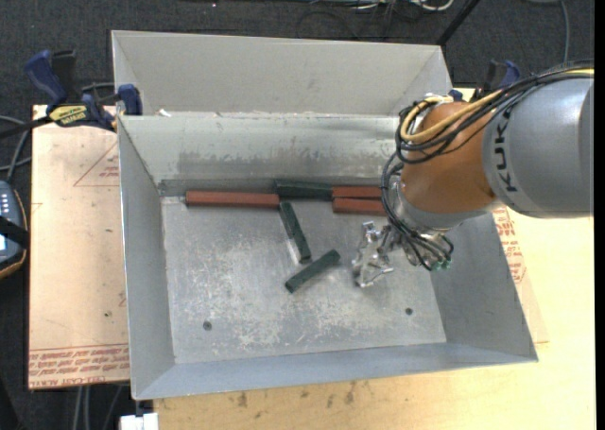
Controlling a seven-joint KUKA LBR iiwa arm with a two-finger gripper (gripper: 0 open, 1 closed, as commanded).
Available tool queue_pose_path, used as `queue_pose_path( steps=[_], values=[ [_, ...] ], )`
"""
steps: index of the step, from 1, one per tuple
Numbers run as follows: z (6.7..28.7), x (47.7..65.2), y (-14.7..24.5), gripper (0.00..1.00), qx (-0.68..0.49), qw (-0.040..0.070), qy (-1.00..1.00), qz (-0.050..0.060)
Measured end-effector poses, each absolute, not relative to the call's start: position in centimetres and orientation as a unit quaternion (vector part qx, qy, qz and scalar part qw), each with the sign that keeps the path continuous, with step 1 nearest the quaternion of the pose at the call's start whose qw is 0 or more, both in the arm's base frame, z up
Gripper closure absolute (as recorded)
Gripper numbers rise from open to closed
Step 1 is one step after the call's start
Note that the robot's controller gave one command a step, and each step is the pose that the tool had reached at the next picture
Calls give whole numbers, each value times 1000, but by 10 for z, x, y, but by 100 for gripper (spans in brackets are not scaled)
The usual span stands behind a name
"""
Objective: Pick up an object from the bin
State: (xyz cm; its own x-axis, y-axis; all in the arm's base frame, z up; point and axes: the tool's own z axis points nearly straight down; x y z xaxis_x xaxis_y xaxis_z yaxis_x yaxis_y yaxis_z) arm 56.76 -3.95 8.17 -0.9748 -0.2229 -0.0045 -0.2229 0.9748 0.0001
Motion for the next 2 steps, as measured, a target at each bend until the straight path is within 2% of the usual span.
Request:
queue_pose_path(
  steps=[1,2],
  values=[
    [81,567,-40,0,-112,-1,994,0],
    [82,567,-40,0,-112,1,994,0]
  ],
)
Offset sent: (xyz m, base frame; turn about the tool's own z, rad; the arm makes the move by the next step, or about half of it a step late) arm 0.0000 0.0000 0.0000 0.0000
